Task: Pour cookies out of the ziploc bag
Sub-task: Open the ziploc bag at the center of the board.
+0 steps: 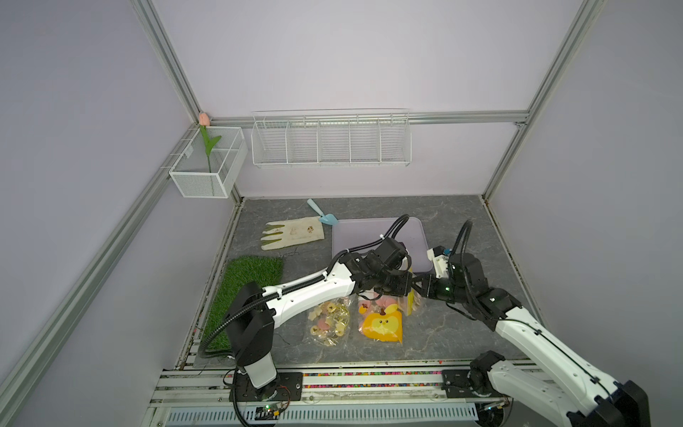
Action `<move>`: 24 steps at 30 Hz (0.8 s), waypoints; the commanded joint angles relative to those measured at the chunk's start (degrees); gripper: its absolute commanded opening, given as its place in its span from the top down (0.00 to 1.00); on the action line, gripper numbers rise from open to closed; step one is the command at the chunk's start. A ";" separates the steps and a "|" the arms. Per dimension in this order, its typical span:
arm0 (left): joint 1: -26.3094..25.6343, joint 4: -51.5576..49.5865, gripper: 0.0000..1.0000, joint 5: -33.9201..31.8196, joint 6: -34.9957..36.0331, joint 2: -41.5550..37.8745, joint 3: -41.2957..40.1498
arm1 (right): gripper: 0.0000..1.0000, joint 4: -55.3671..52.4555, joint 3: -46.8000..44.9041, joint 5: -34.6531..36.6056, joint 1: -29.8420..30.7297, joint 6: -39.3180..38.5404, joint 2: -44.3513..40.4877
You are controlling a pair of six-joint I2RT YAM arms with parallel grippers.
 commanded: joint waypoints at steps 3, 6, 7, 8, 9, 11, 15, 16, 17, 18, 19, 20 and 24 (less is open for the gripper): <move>-0.31 1.34 1.00 -0.16 0.48 -1.98 -0.43 | 0.94 1.04 -1.81 -1.75 0.35 -0.10 -0.94; -0.31 1.20 1.00 -0.69 0.48 -2.17 -0.76 | 0.94 1.02 -1.99 -1.55 0.35 0.03 -1.43; -0.31 1.08 1.00 -1.07 0.48 -2.28 -0.94 | 0.93 1.07 -2.12 -1.22 0.35 0.04 -1.91; -0.31 1.01 1.00 -1.27 0.47 -2.37 -1.15 | 0.94 1.01 -2.25 -0.76 0.35 0.10 -2.38; -0.31 0.98 1.00 -1.54 0.48 -2.46 -1.38 | 0.94 0.83 -2.25 -0.32 0.35 0.12 -3.01; -0.31 0.98 1.00 -1.82 0.48 -2.60 -1.74 | 0.93 0.73 -2.25 0.07 0.31 0.26 -3.86; -0.31 0.84 0.97 -1.93 0.39 -2.40 -2.05 | 0.93 0.55 -1.86 -0.44 0.35 0.36 -4.01; -0.31 0.93 0.96 -1.72 0.31 -2.22 -2.02 | 0.94 0.55 -1.82 -0.61 0.35 0.45 -3.93; -0.31 1.14 0.95 -1.48 0.23 -2.08 -2.01 | 0.93 0.63 -1.82 -0.79 0.35 0.42 -3.93; -0.31 1.24 0.91 -1.48 0.14 -1.90 -2.09 | 0.93 0.63 -1.90 -0.84 0.35 0.42 -3.99; -0.31 1.41 0.88 -1.40 0.13 -1.71 -2.04 | 0.93 0.64 -1.90 -0.79 0.31 0.49 -4.10; -0.31 1.57 0.84 -1.23 0.04 -1.55 -2.04 | 0.94 0.56 -1.95 -0.72 0.35 0.41 -4.23; -0.31 1.95 0.80 -1.07 0.03 -0.99 -1.98 | 0.93 0.12 -1.95 -0.37 0.35 0.44 -4.81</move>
